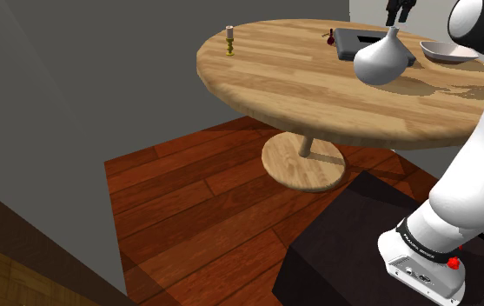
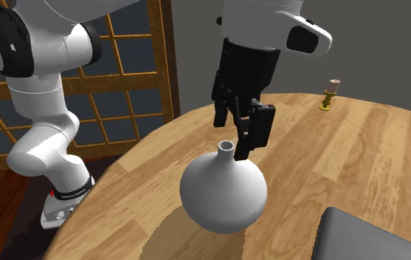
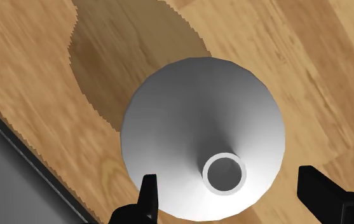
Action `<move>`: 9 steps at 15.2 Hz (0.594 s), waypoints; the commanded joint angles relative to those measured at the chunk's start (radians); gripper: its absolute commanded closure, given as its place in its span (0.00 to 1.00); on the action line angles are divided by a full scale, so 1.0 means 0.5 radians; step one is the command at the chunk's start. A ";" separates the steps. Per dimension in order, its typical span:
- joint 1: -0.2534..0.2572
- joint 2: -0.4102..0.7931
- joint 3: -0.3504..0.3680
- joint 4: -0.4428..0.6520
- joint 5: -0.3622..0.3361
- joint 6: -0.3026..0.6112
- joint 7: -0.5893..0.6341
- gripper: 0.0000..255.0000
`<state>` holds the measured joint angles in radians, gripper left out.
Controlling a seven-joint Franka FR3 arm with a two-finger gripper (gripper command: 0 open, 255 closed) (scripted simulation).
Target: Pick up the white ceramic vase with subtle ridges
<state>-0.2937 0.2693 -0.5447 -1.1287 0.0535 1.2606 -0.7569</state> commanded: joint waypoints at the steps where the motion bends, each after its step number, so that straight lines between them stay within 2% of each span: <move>1: 0.024 -0.036 0.004 -0.104 -0.019 0.072 0.016 0.00; 5: 0.049 -0.083 0.009 -0.238 -0.042 0.164 0.033 0.00; 6: 0.049 -0.081 0.009 -0.234 -0.041 0.161 0.034 1.00; 9: 0.049 -0.083 0.009 -0.236 -0.042 0.161 0.034 1.00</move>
<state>-0.2691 0.2277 -0.5402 -1.2456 0.0324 1.3410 -0.7399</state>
